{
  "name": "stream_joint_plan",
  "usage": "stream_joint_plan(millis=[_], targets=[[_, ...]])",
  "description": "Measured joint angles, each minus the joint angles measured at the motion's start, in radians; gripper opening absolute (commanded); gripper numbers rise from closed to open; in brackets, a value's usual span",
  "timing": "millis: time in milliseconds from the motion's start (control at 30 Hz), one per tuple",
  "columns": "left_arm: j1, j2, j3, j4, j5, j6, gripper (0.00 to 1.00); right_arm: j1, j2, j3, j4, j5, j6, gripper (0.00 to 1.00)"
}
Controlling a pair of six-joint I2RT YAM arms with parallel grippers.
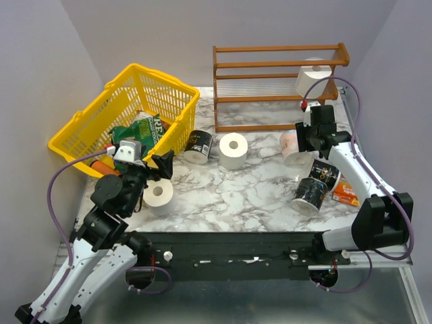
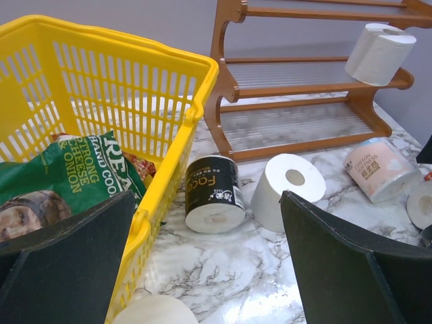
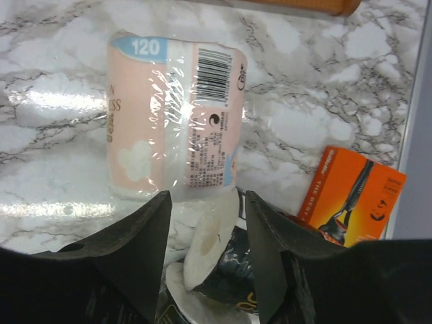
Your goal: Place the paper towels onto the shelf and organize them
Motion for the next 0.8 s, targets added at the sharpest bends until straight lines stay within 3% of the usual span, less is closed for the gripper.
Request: stream_joint_plan(millis=[333,600,800], targets=[[-0.003,0.000,0.000,0.000,0.000,0.000,0.99,0.019,0.023,-0.089,0.084,-0.172,0.141,0.53],[-0.005,0.006,0.000,0.000,0.000,0.000,0.99,0.152,0.016,-0.109,0.216,-0.331,0.282,0.51],[-0.005,0.006,0.000,0.000,0.000,0.000,0.99,0.156,-0.017,-0.107,0.231,-0.243,0.273,0.50]])
